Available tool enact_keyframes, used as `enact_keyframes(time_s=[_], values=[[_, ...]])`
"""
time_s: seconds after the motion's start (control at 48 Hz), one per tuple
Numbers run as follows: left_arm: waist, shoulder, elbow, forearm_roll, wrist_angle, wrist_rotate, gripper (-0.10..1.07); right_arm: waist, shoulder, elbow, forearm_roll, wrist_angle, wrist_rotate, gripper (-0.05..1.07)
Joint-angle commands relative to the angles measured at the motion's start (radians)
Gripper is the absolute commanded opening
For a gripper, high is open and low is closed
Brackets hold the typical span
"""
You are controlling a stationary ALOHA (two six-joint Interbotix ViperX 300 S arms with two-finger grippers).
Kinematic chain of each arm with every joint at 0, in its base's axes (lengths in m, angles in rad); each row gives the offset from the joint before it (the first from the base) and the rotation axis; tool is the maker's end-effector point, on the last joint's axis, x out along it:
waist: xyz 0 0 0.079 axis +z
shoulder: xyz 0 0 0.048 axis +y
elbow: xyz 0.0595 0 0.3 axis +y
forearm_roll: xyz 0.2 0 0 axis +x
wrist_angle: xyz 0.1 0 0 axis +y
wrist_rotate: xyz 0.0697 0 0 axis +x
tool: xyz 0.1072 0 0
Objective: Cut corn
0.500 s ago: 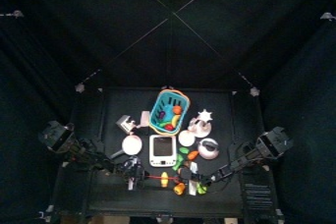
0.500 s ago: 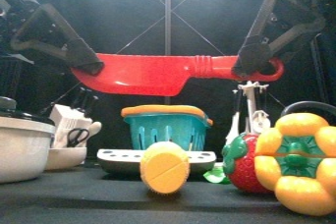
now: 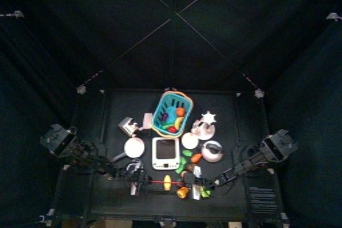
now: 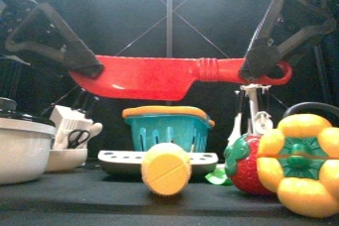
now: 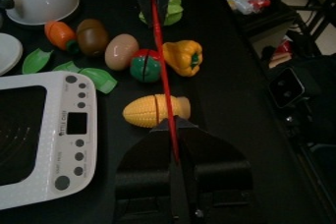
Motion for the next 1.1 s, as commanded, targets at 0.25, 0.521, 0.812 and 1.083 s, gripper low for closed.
enact_keyframes(time_s=[0.25, 0.521, 0.812, 1.083], values=[[-0.005, 0.075, -0.066, 0.002, -0.015, 0.006, 0.36, -0.014, -0.015, 0.018, 0.029, 0.008, 0.0, 0.4], [0.002, 0.118, -0.097, 0.003, -0.015, 0.008, 0.36, -0.014, -0.015, 0.044, 0.055, 0.008, 0.002, 0.4], [0.011, 0.126, -0.097, 0.002, -0.015, 0.006, 0.36, -0.017, -0.014, 0.051, 0.055, 0.02, 0.002, 0.4], [0.011, 0.126, -0.097, 0.0, -0.014, 0.003, 0.36, -0.017, 0.003, 0.044, 0.057, 0.02, 0.003, 0.4]])
